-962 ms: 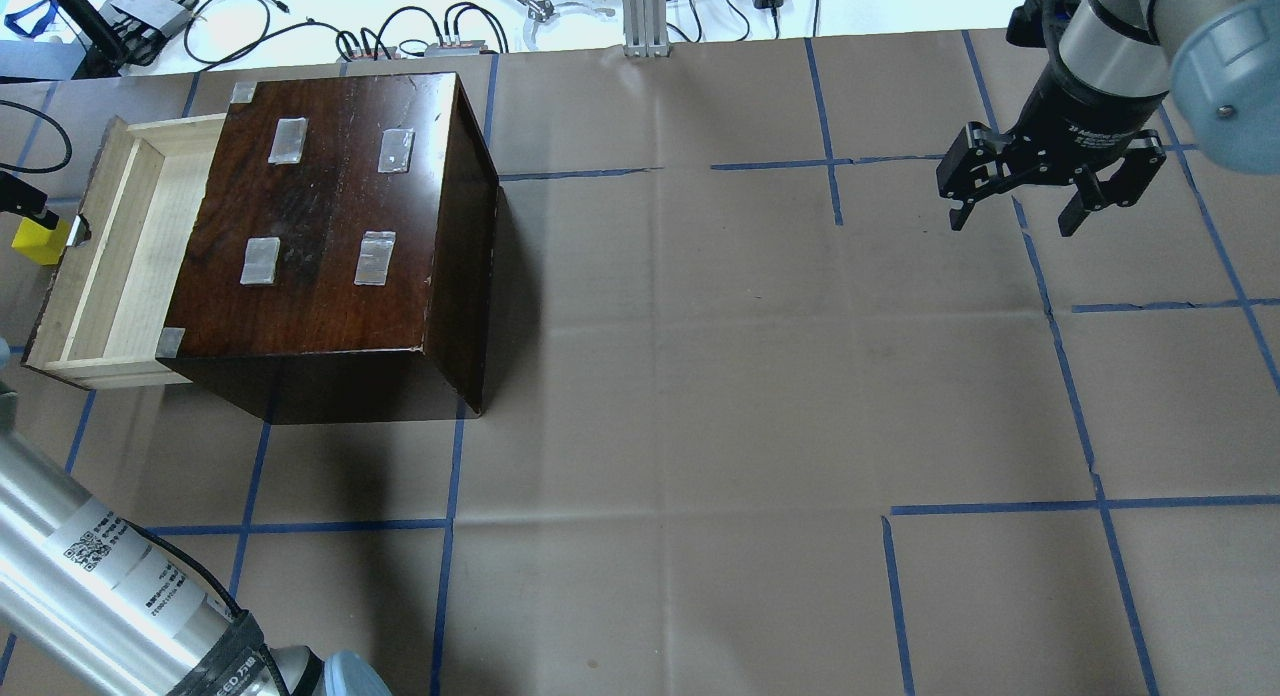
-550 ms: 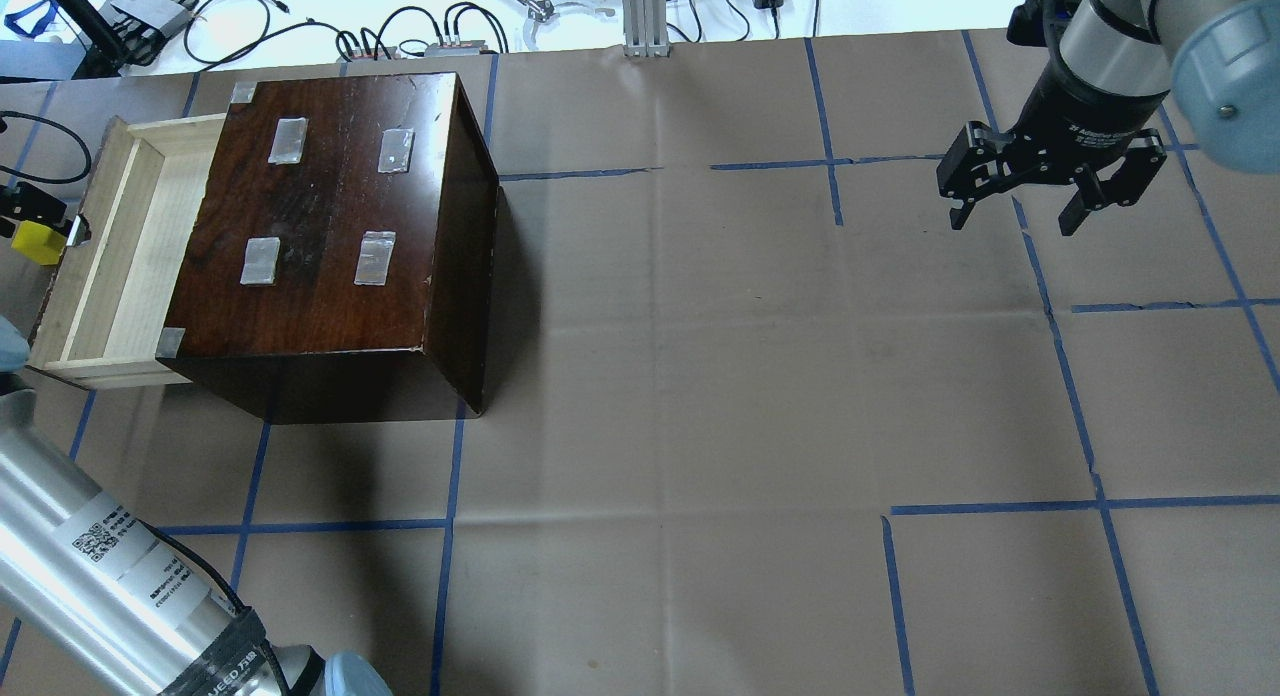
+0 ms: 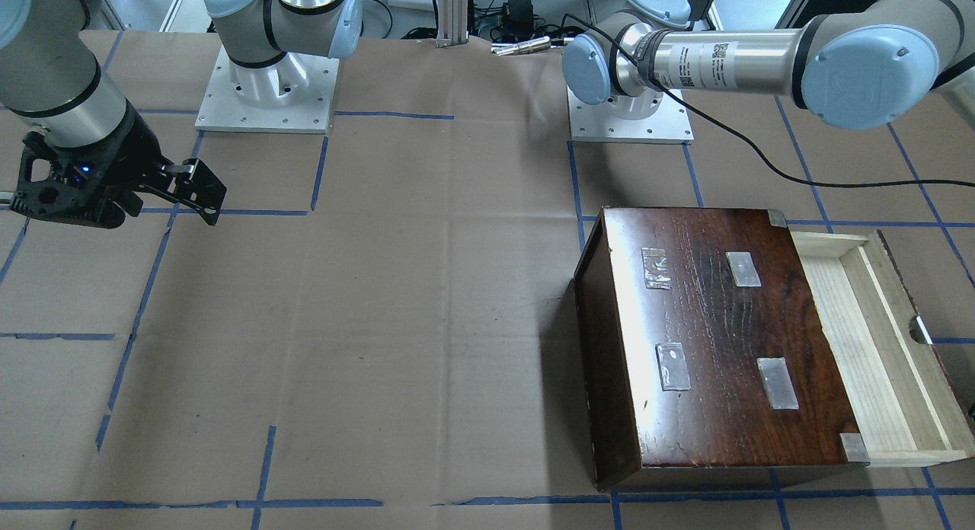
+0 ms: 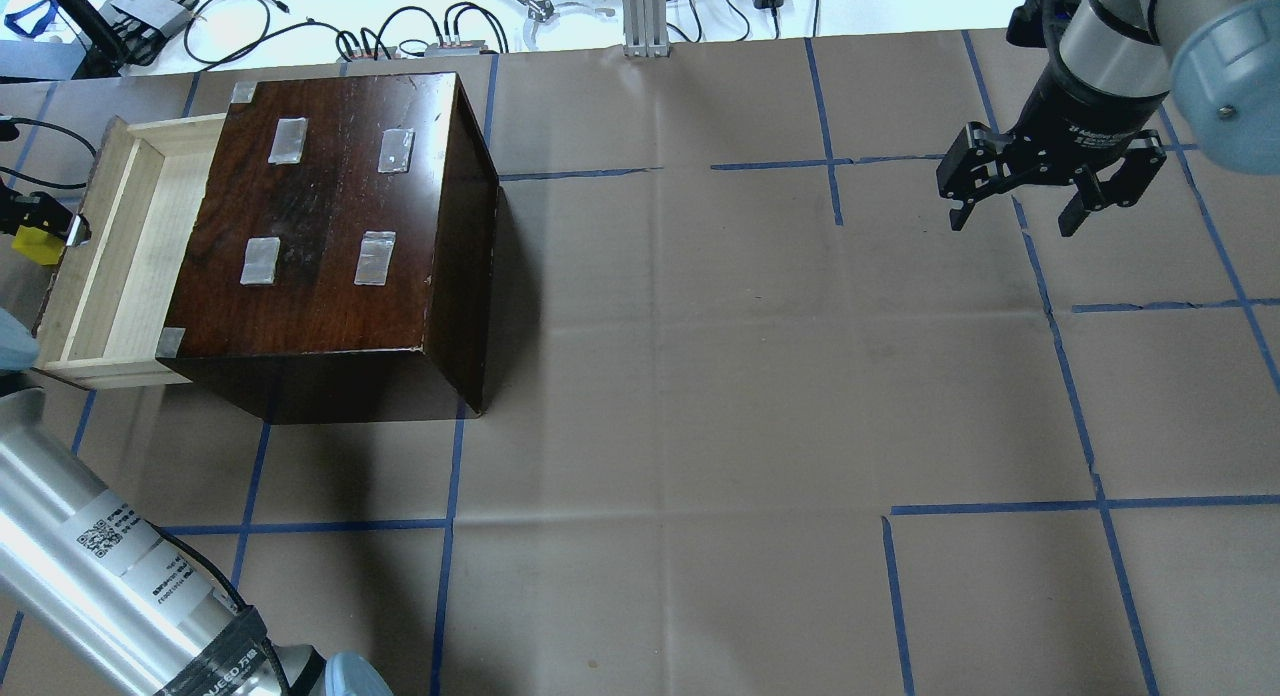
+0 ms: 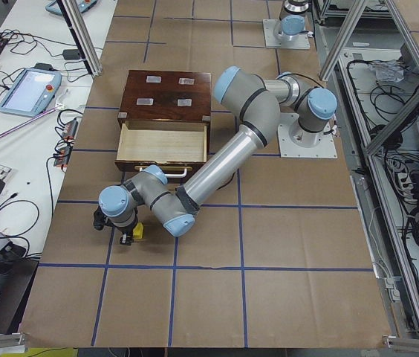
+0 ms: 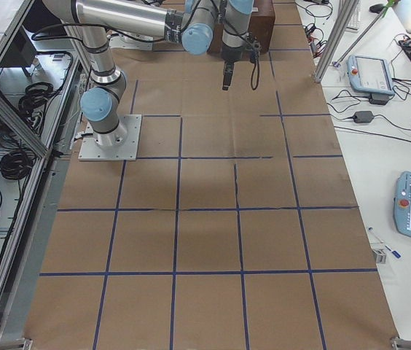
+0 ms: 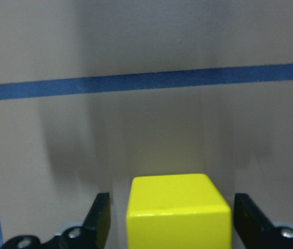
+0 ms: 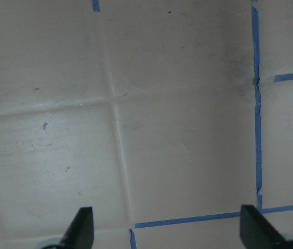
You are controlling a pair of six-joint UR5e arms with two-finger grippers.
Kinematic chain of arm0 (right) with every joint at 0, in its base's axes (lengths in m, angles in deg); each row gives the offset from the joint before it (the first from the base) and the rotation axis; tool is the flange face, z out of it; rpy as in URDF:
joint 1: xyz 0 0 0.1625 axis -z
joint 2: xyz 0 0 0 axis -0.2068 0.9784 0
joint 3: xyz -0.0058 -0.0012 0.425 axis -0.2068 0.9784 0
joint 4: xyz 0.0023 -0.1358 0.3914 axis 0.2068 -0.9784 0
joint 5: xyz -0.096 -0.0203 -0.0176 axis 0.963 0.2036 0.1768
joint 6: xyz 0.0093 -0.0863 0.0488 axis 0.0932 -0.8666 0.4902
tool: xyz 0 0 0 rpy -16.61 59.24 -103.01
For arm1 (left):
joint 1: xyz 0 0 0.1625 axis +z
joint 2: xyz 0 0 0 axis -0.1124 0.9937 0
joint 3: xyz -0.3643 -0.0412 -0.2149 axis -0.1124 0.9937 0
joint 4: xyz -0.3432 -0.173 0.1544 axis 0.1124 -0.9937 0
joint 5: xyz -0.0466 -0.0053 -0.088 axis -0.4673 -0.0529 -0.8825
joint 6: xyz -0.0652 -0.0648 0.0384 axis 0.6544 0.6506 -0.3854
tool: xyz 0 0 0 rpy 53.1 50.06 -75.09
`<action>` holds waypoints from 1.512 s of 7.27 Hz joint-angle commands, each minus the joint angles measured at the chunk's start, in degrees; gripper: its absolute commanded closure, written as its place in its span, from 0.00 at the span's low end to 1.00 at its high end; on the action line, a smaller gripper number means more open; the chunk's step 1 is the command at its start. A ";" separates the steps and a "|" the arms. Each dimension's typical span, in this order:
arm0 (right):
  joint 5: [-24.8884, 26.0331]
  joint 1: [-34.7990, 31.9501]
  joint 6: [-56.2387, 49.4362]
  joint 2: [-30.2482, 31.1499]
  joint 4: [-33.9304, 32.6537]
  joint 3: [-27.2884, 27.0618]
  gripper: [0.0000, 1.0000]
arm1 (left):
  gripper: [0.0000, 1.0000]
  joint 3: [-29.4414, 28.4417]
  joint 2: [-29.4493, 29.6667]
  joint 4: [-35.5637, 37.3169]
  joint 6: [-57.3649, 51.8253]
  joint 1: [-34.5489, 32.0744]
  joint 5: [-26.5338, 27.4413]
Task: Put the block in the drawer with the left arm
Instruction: 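Grasp the yellow cube with the left gripper and lift it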
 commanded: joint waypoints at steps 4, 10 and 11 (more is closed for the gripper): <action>0.00 0.00 -0.04 0.00 0.00 0.00 0.00 | 1.00 2.30 -14.20 -14.52 0.19 -0.40 1.12; 0.00 0.00 0.05 0.00 0.00 0.00 0.00 | 1.00 34.52 -40.25 -14.83 12.38 -9.79 0.86; 0.00 0.00 0.05 0.00 0.00 0.00 0.00 | 1.00 37.36 -40.09 -14.74 13.80 -10.77 0.77</action>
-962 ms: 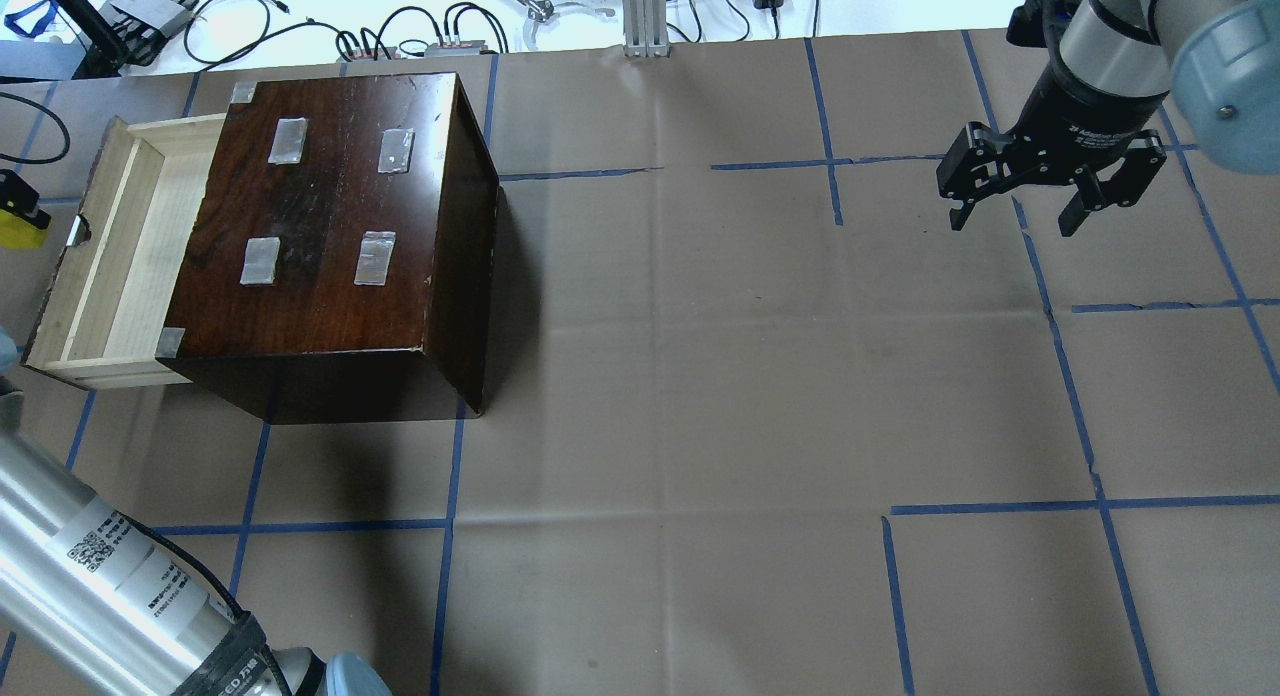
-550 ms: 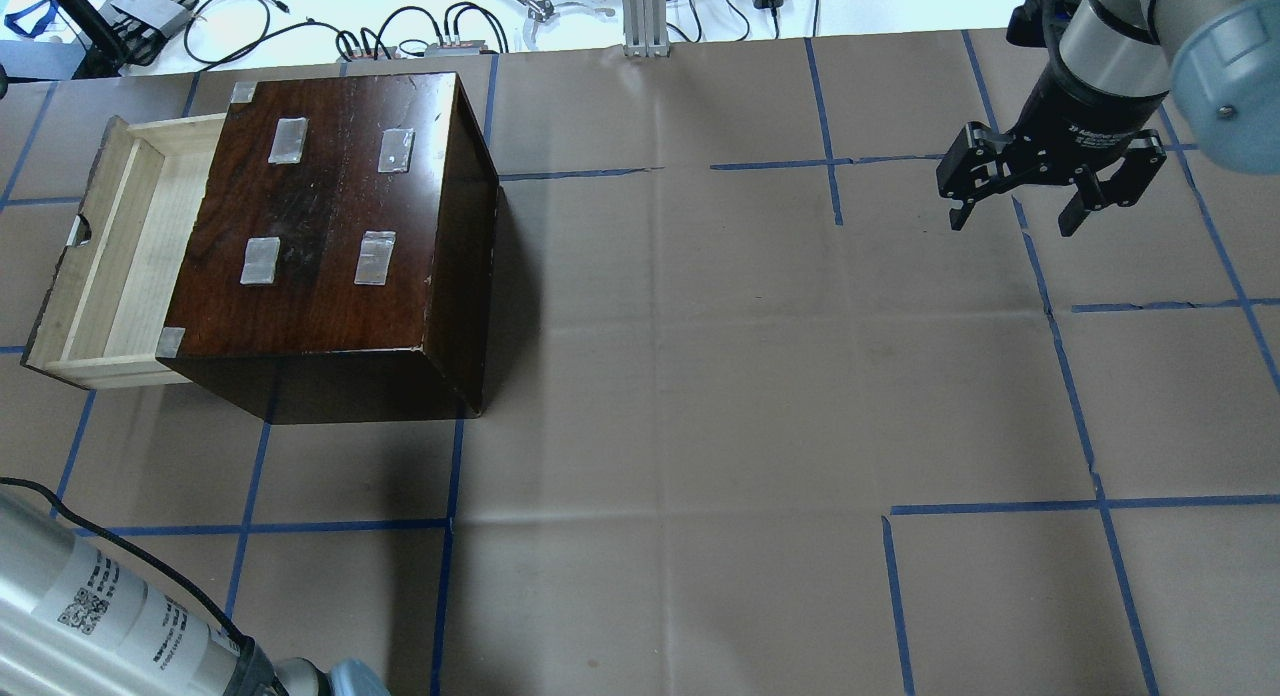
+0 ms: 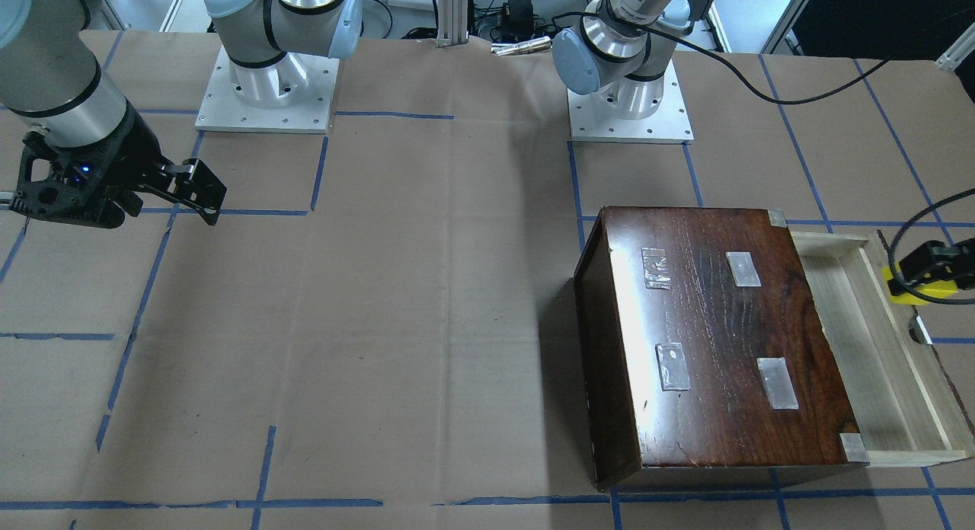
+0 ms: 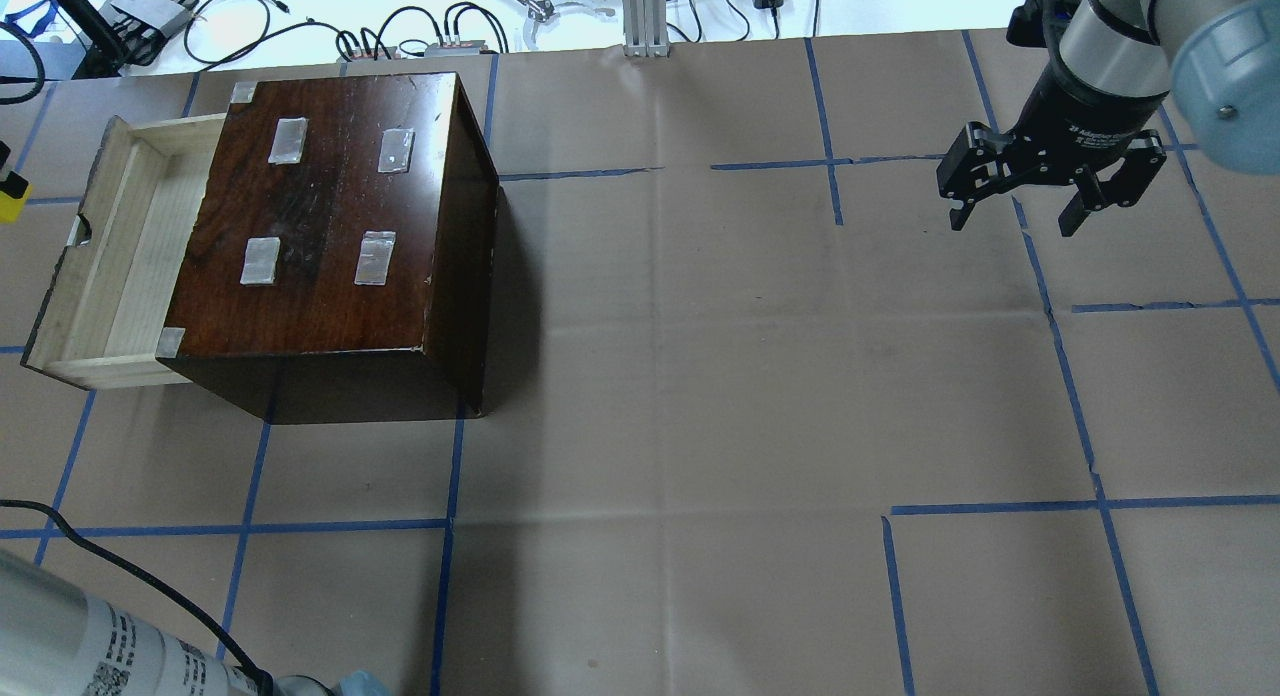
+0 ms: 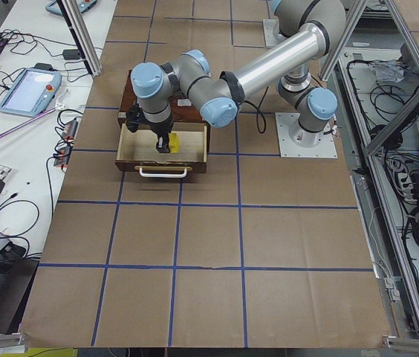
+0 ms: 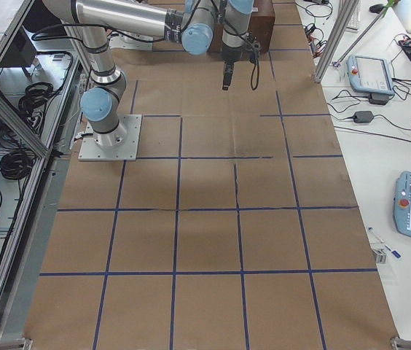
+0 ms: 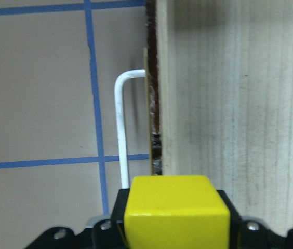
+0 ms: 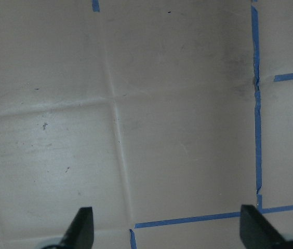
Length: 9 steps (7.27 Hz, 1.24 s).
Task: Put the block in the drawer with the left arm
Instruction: 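Grasp the yellow cube with the left gripper and lift it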
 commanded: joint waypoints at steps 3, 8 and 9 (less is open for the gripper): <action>0.00 0.00 -0.09 0.00 0.00 0.00 0.00 | 0.95 6.38 1.61 14.30 1.32 -2.29 -0.45; 0.00 0.00 -0.09 0.00 0.00 0.09 0.00 | 0.96 6.82 3.90 11.77 1.49 -3.08 -0.63; 0.00 0.00 0.00 0.00 0.00 0.09 0.00 | 0.91 6.82 3.82 11.85 1.49 -3.26 -0.54</action>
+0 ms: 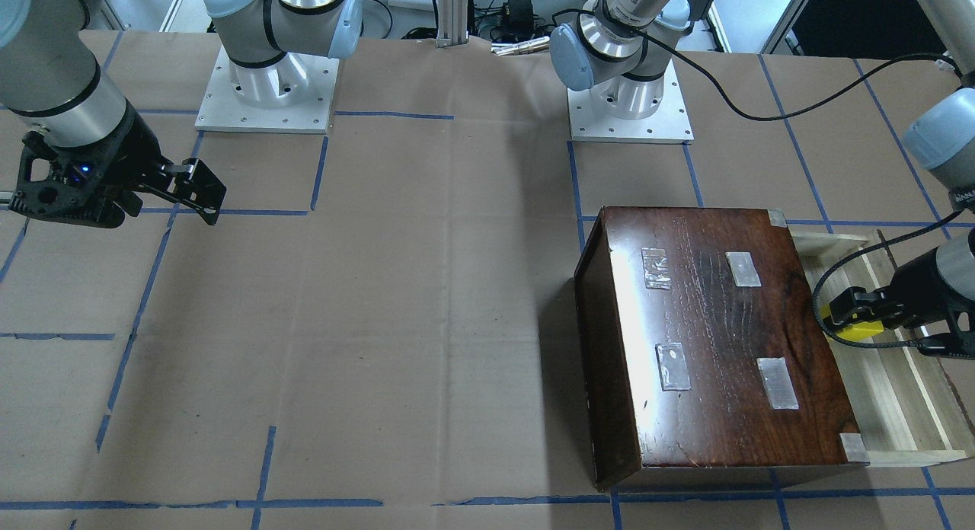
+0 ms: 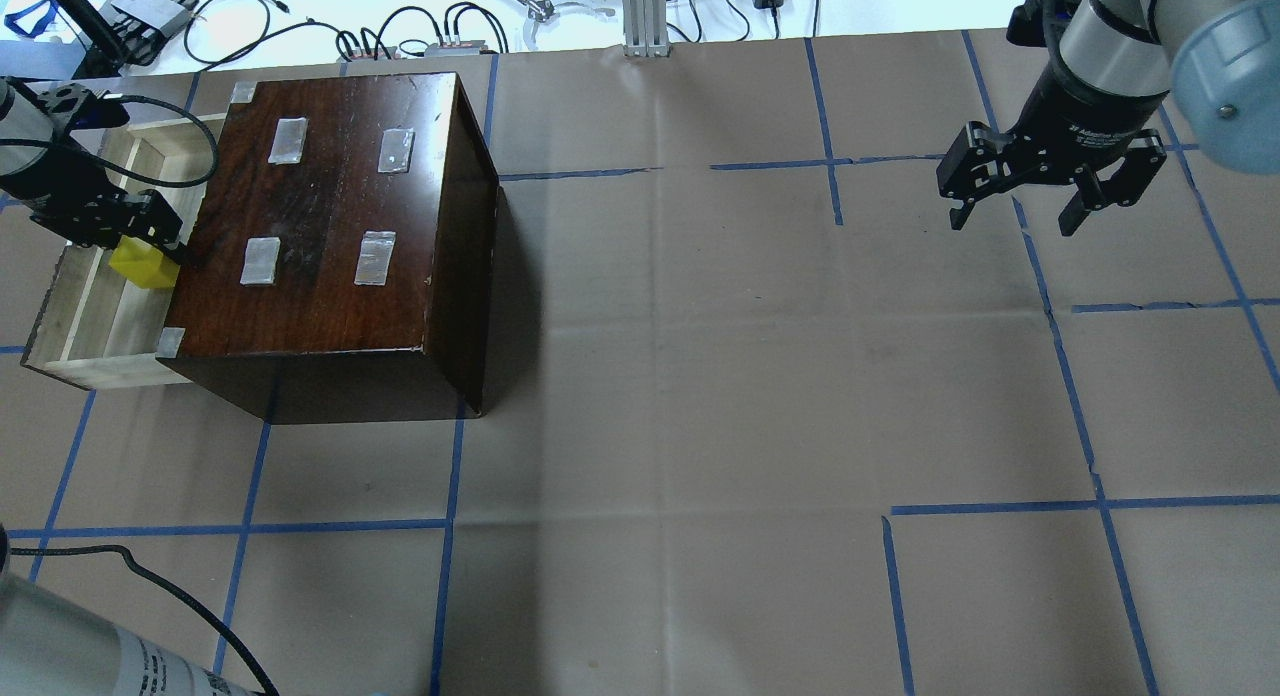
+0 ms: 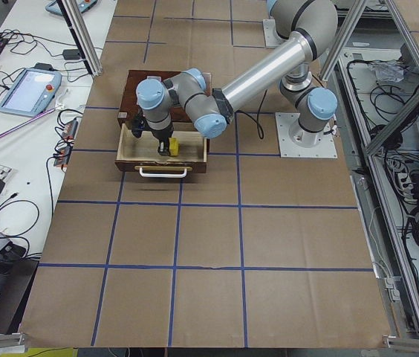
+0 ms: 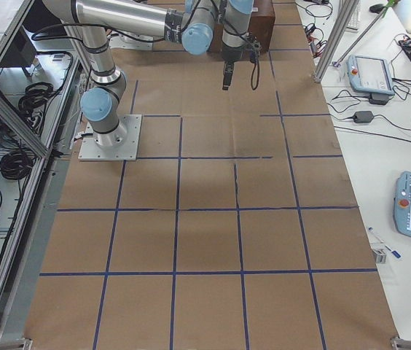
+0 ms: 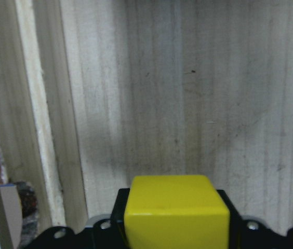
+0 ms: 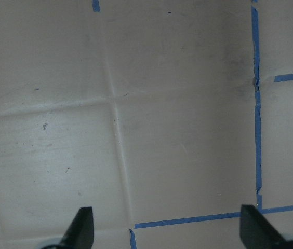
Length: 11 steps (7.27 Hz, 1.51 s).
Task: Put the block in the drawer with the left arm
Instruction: 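Lower the yellow cube into the open drawer and open the left gripper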
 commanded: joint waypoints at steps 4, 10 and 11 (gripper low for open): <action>0.00 0.00 0.07 -0.09 0.00 -0.06 0.00 | 0.36 0.30 0.03 -0.09 0.16 -0.78 0.14; 0.00 0.00 -0.02 0.00 0.00 0.03 0.00 | 0.01 -1.72 -5.05 -0.18 0.16 -0.70 0.75; 0.00 0.00 -0.02 -0.09 0.00 -0.06 0.00 | 0.01 -1.63 -7.86 -2.09 0.42 -0.78 0.76</action>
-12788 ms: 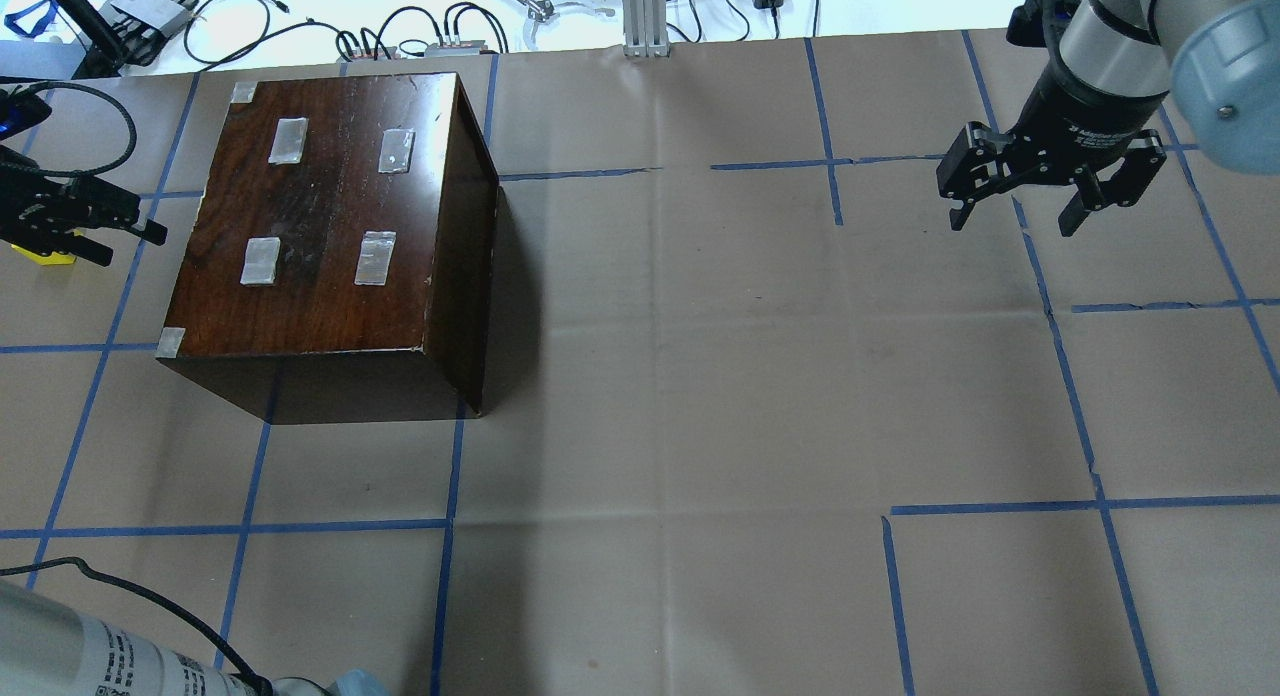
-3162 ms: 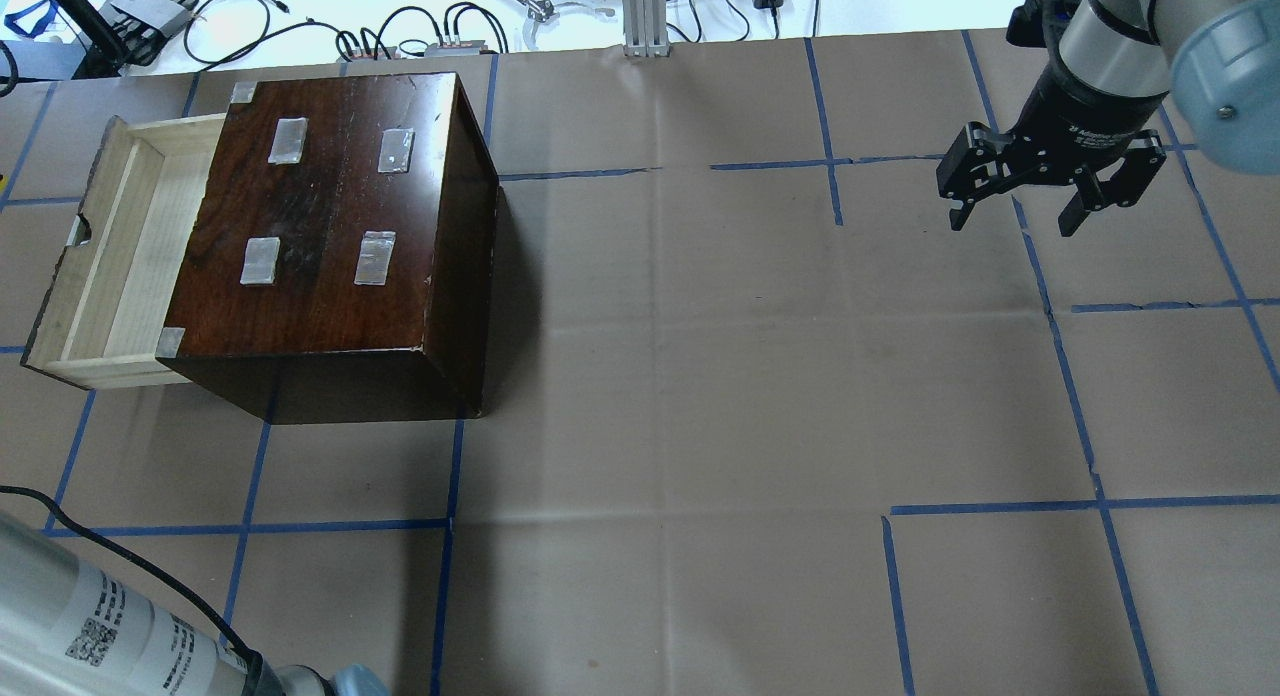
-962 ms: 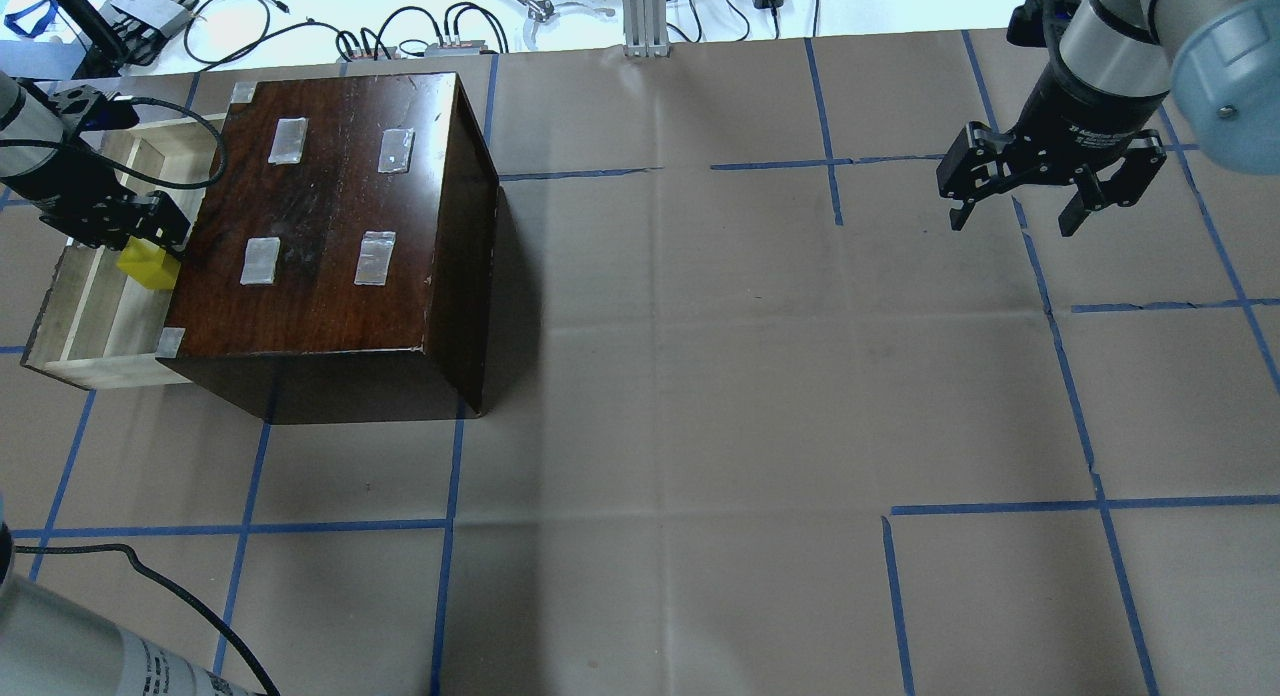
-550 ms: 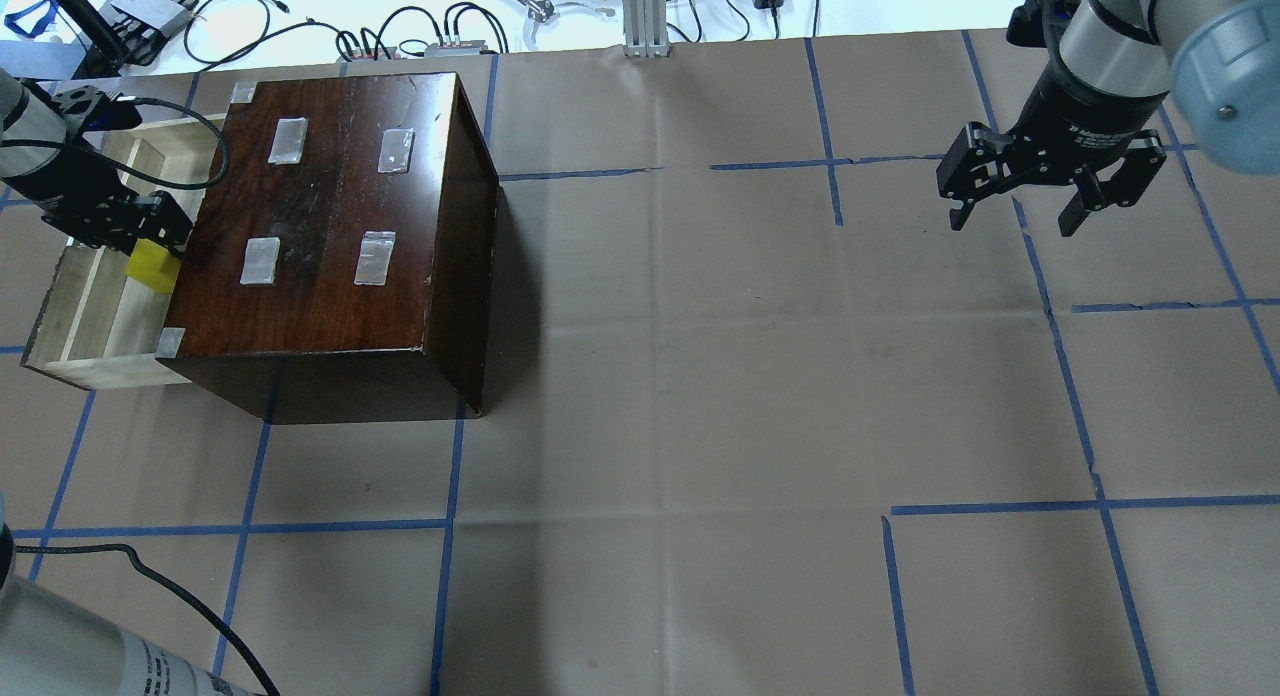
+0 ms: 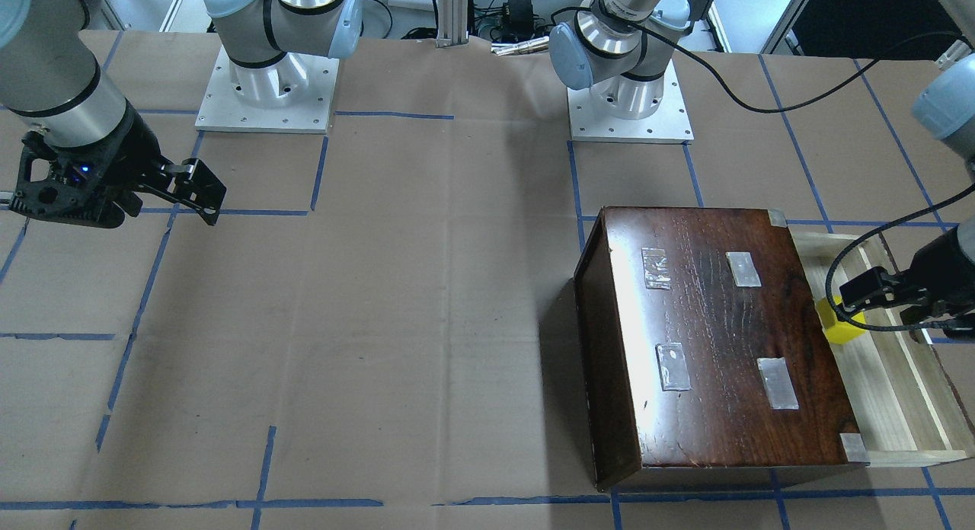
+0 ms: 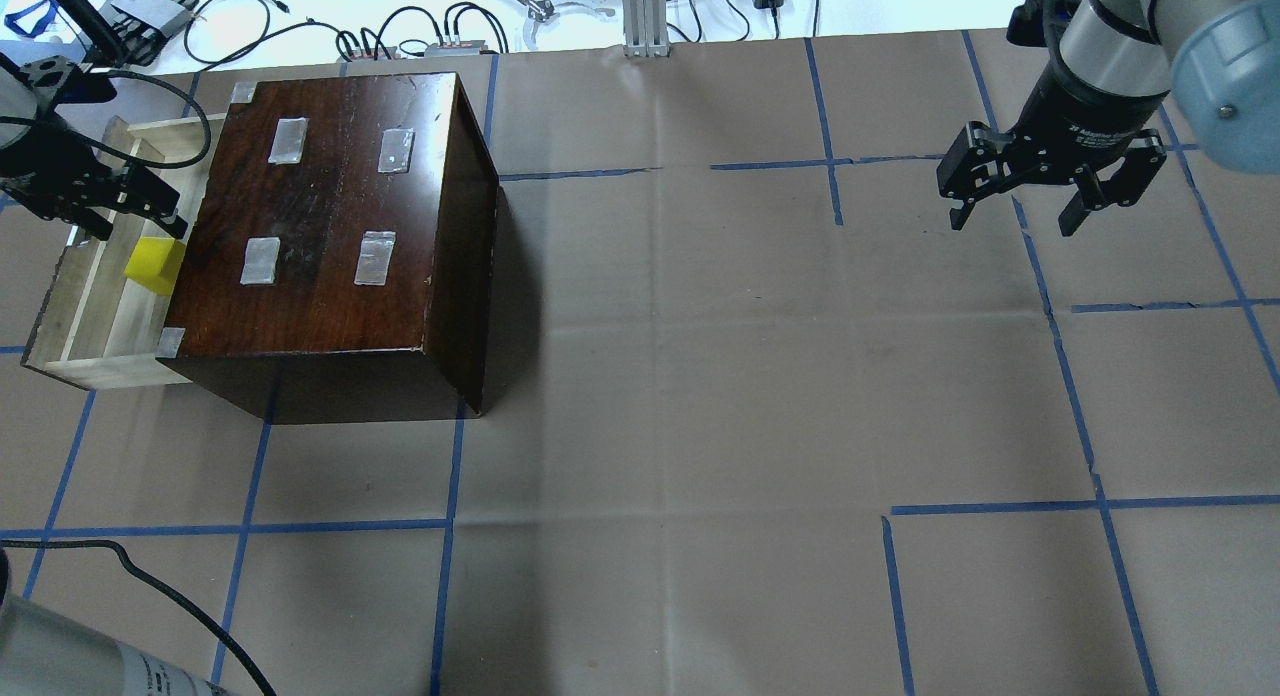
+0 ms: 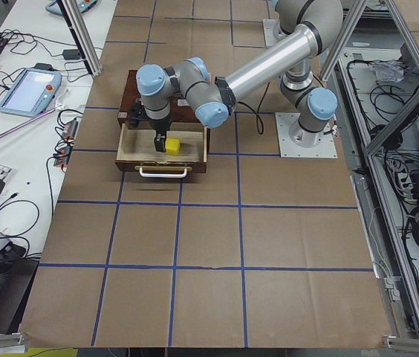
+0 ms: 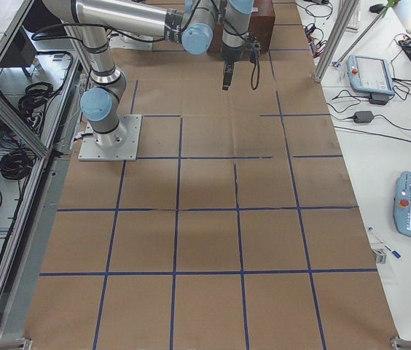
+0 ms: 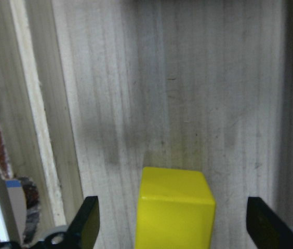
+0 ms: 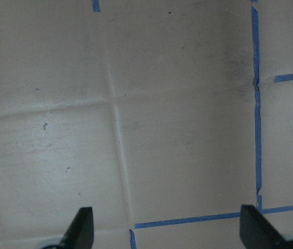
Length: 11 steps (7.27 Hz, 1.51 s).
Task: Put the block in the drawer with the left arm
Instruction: 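Raise the left gripper out of the drawer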
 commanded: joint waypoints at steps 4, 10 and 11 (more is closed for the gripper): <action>0.00 0.00 0.09 0.01 0.00 -0.06 0.00 | 0.01 2.22 -14.58 -13.85 14.72 -9.56 0.18; 0.00 0.00 0.09 0.01 0.00 -0.06 0.00 | 0.01 8.21 -20.77 -14.92 29.72 -25.16 0.35; 0.00 0.00 0.00 0.01 0.00 0.03 0.00 | 0.01 8.30 -20.77 -14.92 29.63 -25.94 0.44</action>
